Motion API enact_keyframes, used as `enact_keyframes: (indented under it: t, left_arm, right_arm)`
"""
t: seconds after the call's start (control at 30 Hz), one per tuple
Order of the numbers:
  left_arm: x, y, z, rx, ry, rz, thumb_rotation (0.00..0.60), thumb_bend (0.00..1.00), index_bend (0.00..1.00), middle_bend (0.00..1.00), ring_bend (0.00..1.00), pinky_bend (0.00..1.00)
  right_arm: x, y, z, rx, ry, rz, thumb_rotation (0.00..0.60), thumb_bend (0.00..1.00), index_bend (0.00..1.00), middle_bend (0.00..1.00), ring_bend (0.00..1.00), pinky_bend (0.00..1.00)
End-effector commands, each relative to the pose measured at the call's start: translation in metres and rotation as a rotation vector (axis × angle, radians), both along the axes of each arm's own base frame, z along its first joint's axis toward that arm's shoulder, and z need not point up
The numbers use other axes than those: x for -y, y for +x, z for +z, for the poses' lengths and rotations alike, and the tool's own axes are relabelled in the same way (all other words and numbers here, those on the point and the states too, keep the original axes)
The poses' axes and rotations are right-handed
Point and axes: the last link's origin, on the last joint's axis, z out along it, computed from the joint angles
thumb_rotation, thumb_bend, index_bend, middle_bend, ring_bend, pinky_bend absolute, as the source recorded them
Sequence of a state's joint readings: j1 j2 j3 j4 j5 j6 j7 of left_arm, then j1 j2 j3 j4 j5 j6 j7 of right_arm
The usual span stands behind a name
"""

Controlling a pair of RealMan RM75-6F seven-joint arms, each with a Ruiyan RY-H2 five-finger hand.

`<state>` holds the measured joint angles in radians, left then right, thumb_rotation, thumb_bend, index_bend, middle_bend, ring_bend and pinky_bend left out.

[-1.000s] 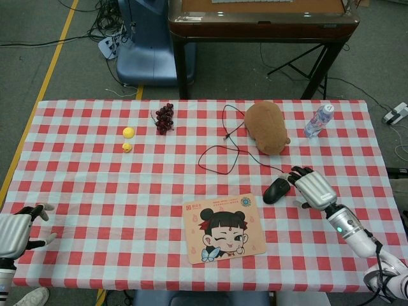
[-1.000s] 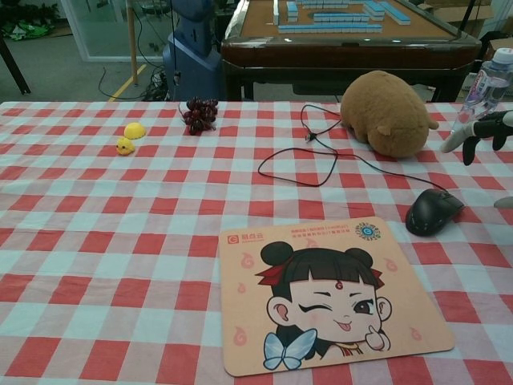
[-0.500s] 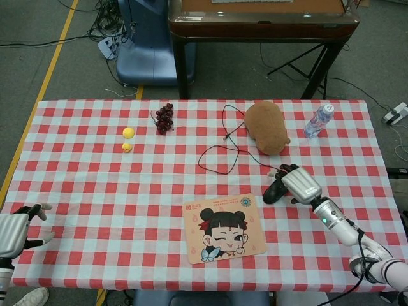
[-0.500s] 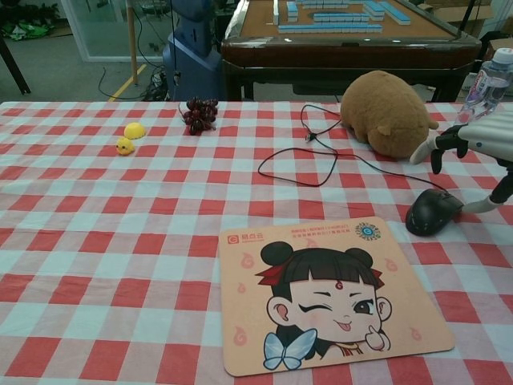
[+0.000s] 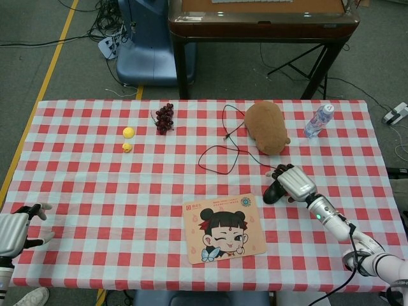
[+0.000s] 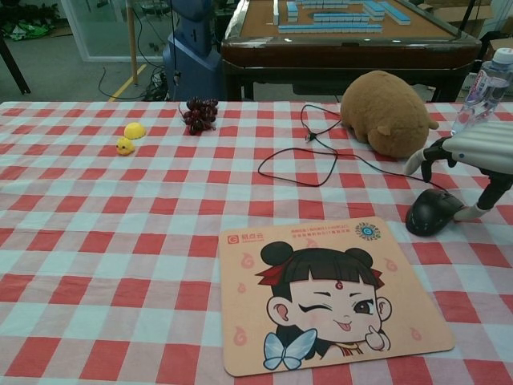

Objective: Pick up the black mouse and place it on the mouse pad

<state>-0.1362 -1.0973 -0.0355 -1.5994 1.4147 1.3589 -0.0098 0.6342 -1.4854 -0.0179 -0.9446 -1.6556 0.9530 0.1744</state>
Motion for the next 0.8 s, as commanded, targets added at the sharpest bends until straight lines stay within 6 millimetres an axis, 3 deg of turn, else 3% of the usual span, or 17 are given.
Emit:
enact_keyframes:
  t: [0.03,0.27,0.43,0.8]
  left_arm:
    - [-0.0001,0.0000,-0.0001,0.000,0.000,0.000,0.600,0.12,0.43,0.50,0.38,0.55]
    - [-0.0003,-0.0002,0.0004,0.002,0.001,0.001,0.600,0.12,0.43,0.50,0.38,0.55]
    - [-0.0006,-0.0002,0.0008,0.002,0.002,0.002,0.600,0.12,0.43,0.50,0.38,0.55]
    - [-0.0006,-0.0004,0.0026,0.004,0.007,0.004,0.600,0.12,0.43,0.50,0.38,0.55]
  right_arm:
    - [0.0011,0.0002,-0.0020,-0.004,0.002,0.000,0.600,0.09,0.24,0.35,0.21,0.31]
    - [0.0033,-0.0011,-0.0066,-0.020,0.008,-0.001,0.600,0.10,0.24,0.35,0.21,0.31]
    - [0.0034,-0.0017,-0.0073,-0.030,0.006,0.002,0.600,0.10,0.31,0.35,0.21,0.31]
    - [0.0060,-0.0010,-0.0106,-0.099,0.010,0.019,0.600,0.12,0.32,0.31,0.16,0.28]
